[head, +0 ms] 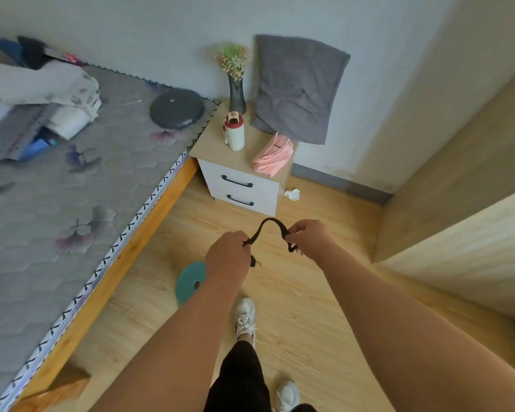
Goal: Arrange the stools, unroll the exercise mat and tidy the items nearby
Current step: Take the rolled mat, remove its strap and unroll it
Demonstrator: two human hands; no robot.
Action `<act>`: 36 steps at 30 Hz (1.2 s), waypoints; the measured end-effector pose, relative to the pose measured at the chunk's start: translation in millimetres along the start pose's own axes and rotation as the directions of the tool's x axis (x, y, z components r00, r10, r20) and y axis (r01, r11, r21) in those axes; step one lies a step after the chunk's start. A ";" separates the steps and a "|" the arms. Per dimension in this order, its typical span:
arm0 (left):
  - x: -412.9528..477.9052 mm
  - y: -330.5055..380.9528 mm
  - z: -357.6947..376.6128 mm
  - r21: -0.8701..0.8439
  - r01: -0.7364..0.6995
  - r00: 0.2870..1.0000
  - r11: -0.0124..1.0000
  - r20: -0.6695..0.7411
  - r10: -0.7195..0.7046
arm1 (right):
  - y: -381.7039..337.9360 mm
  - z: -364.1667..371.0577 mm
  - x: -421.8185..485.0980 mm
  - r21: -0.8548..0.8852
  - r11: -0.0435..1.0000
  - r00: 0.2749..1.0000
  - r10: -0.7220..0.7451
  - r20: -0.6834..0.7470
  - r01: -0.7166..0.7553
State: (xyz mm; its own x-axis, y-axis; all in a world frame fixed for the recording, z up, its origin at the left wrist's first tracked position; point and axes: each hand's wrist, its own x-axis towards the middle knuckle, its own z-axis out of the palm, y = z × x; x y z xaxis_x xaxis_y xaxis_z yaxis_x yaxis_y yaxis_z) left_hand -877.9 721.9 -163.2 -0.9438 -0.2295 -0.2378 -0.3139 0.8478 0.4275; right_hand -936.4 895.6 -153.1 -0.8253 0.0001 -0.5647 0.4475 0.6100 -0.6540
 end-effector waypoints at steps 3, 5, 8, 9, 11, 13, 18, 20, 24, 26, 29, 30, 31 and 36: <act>67.1 2.0 -15.8 0.014 -0.004 1.000 1.000 0.019 0.004 | -35.1 -4.1 50.5 0.000 1.000 0.999 0.018 -0.027 -0.018; 104.2 4.6 -30.2 0.019 0.003 1.000 1.000 0.026 -0.004 | -57.6 -9.6 78.2 -0.014 0.999 0.999 0.029 -0.038 -0.029; 157.1 5.8 -53.7 0.032 0.001 0.999 1.000 0.050 -0.002 | -93.4 -13.6 118.2 -0.011 0.999 0.998 0.047 -0.052 -0.048; 174.5 5.7 -60.2 0.041 0.007 0.999 0.999 0.049 -0.009 | -104.1 -14.9 130.1 -0.006 0.999 0.997 0.045 -0.055 -0.045; 208.0 8.5 -70.7 0.047 0.005 0.999 0.999 0.037 -0.006 | -125.1 -19.2 153.8 0.010 0.999 0.997 0.035 -0.065 -0.035; 235.4 12.3 -75.6 0.066 -0.001 1.000 0.998 0.021 0.000 | -141.4 -25.2 174.8 -0.003 1.000 0.998 0.024 -0.061 -0.024; 320.8 23.9 -84.0 0.057 -0.013 1.000 0.998 0.004 0.012 | -189.4 -51.0 250.9 -0.073 0.997 0.999 -0.004 -0.040 0.001; 358.0 27.5 -89.6 0.042 0.021 1.000 0.999 -0.022 -0.020 | -211.8 -60.3 285.8 -0.140 0.989 0.999 -0.044 -0.015 0.041; 433.2 40.7 -101.6 -0.014 0.145 0.987 0.989 -0.067 -0.145 | -259.0 -77.2 356.2 -0.205 0.973 0.995 -0.101 0.027 0.105; 459.7 42.8 -104.5 -0.051 0.199 0.974 0.979 -0.100 -0.203 | -276.8 -78.2 383.5 -0.281 0.950 0.991 -0.127 0.053 0.137; 497.1 38.2 -107.9 -0.080 0.254 0.954 0.964 -0.144 -0.264 | -300.5 -70.4 426.0 -0.329 0.927 0.982 -0.158 0.099 0.182; 506.6 35.1 -108.7 -0.075 0.262 0.952 0.962 -0.145 -0.271 | -306.0 -66.2 435.9 -0.323 0.927 0.981 -0.165 0.102 0.190; 518.1 29.0 -109.4 -0.069 0.272 0.949 0.960 -0.146 -0.280 | -312.0 -59.4 447.8 -0.306 0.932 0.980 -0.168 0.106 0.193; 581.2 6.0 -109.6 -0.072 0.285 0.952 0.956 -0.095 -0.291 | -332.0 -34.2 504.9 -0.223 0.968 0.992 -0.099 0.079 0.115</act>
State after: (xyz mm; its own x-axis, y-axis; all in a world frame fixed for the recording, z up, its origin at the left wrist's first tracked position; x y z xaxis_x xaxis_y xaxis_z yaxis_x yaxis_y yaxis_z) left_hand -1439.7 541.2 -203.3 -0.8172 -0.5103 -0.2677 -0.5761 0.7108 0.4036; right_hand -1513.5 720.3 -203.9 -0.8359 -0.1229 -0.5350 0.2618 0.7674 -0.5853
